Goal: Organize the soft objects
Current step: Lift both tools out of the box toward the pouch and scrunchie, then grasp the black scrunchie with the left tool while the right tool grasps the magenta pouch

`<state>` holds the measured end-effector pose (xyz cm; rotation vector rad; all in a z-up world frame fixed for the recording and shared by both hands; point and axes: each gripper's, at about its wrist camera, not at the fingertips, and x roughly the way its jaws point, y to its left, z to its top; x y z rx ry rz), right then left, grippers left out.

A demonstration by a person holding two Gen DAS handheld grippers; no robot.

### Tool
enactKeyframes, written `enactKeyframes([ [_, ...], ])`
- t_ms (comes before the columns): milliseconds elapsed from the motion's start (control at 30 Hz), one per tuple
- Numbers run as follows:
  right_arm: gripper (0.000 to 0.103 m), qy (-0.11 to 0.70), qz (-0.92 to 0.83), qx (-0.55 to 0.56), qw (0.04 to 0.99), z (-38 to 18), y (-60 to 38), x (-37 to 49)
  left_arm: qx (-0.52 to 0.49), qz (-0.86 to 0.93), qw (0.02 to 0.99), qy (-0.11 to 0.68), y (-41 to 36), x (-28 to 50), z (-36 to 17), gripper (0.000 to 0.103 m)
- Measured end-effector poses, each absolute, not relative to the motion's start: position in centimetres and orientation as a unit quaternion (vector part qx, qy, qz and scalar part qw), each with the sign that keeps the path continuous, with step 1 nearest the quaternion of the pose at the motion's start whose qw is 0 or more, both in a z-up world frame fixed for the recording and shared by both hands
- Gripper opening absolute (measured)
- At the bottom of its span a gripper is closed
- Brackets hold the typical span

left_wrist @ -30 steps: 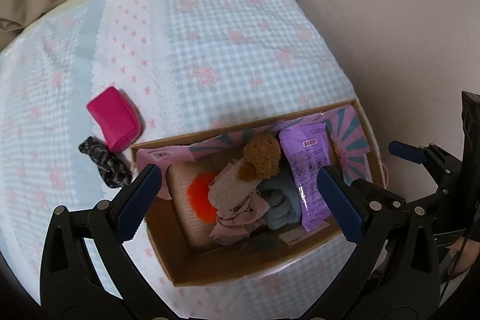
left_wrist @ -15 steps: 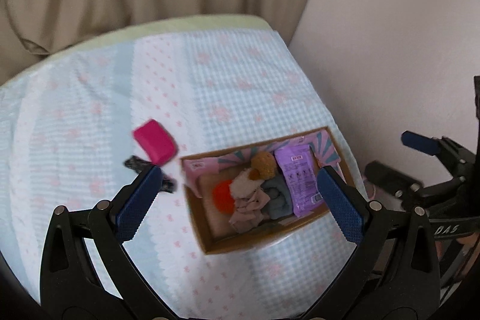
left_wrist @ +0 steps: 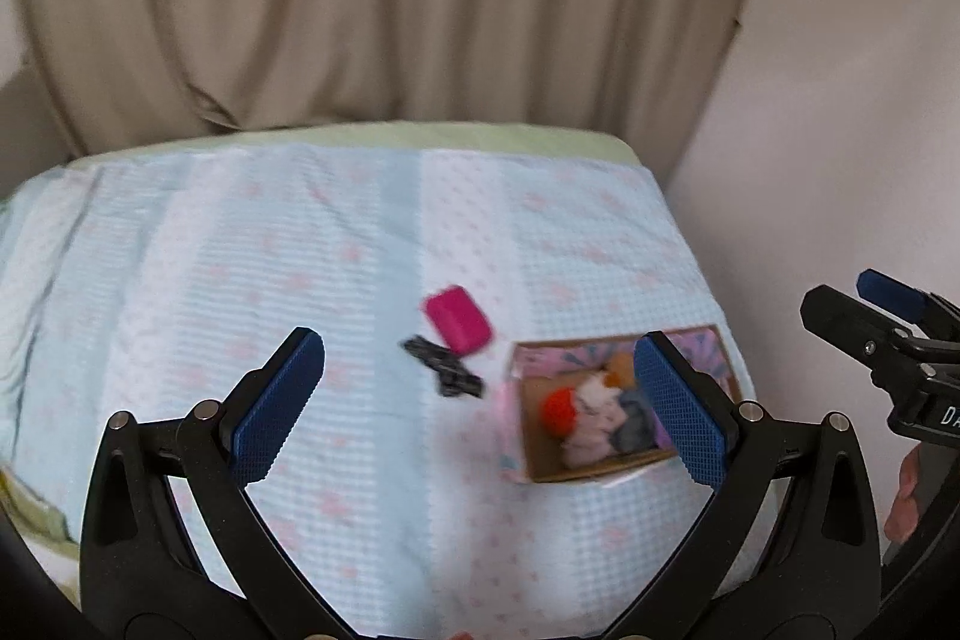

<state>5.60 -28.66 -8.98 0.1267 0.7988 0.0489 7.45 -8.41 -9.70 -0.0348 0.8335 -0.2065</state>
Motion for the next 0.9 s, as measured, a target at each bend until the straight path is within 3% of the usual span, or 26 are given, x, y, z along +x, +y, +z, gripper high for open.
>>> enactKeyframes([
  [167, 0.103, 0.371, 0.040, 0.036, 0.927, -8.3, -25.2, 5.7, -0.023, -0.064, 0.917, 0.392, -4.6, 7.0, -8.8, 0.103],
  [433, 0.103, 0.369, 0.085, 0.010, 0.926, -8.4, -21.0, 8.5, -0.079, -0.021, 0.904, 0.420, 0.4, 8.2, -11.6, 0.103],
  [900, 0.103, 0.441, 0.154, -0.014, 0.884, -15.5, -18.6, 20.2, -0.158, -0.041, 0.843, 0.513, -0.4, 15.3, -23.2, 0.103],
])
